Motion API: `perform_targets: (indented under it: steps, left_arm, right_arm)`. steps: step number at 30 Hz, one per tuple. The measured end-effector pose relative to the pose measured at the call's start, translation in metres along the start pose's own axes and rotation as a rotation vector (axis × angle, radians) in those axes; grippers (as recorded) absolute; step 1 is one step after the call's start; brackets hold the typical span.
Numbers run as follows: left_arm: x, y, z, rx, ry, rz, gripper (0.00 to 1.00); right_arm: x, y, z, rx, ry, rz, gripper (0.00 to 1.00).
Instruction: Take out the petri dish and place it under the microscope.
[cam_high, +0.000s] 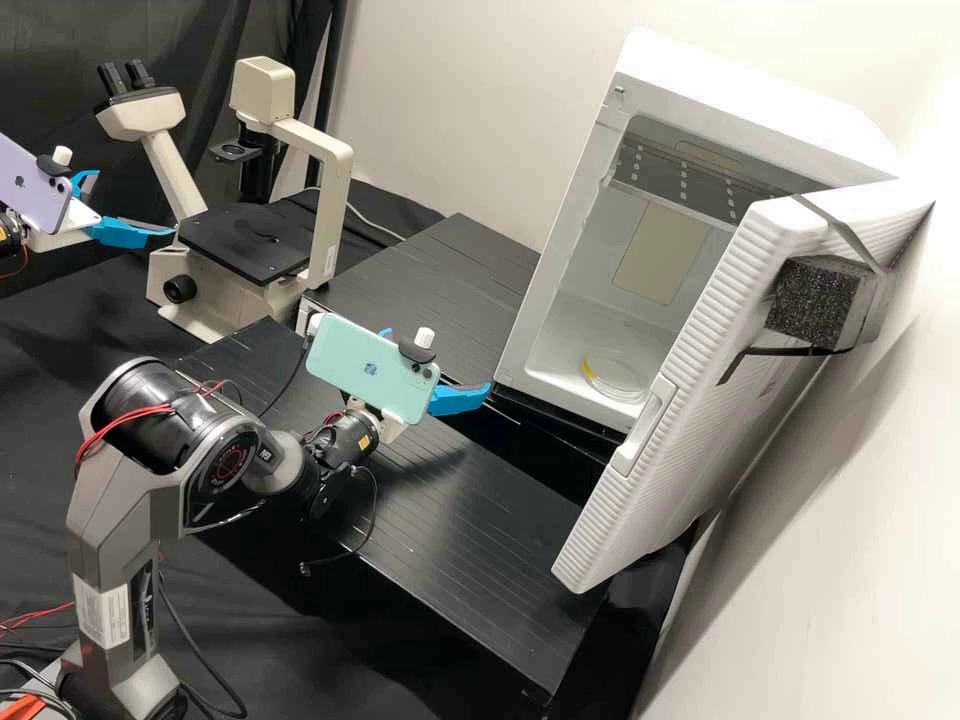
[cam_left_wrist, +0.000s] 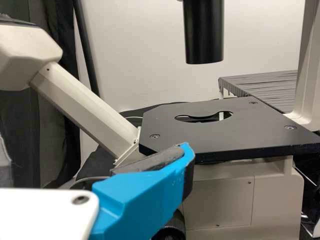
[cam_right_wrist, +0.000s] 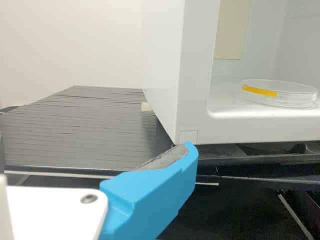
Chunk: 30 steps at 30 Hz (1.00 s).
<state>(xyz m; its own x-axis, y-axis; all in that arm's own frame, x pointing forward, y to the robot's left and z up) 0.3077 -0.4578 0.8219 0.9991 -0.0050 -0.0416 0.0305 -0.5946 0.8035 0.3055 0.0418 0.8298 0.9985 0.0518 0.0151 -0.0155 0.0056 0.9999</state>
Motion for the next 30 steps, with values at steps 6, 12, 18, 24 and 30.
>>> perform_targets:
  steps: [6,12,18,24,30]
  left_arm:
    - [0.0,0.0,0.0,0.0,0.0,0.0,1.0]
    - [0.0,0.0,0.0,0.0,0.0,0.0,1.0]
    - [0.0,0.0,0.0,0.0,0.0,0.0,1.0]
    - [0.0,0.0,0.0,0.0,0.0,0.0,1.0]
    - [0.0,0.0,0.0,0.0,0.0,0.0,1.0]
  right_arm:
    - [0.0,0.0,0.0,0.0,0.0,0.0,1.0]
    - [-0.004,0.0,0.003,-0.004,0.007,0.012,1.0]
    - [-0.028,0.008,0.024,0.009,0.016,0.065,1.0]
    - [-0.053,0.026,0.047,0.049,-0.014,0.102,1.0]
    - [-0.062,0.05,0.075,0.081,-0.098,0.173,1.0]
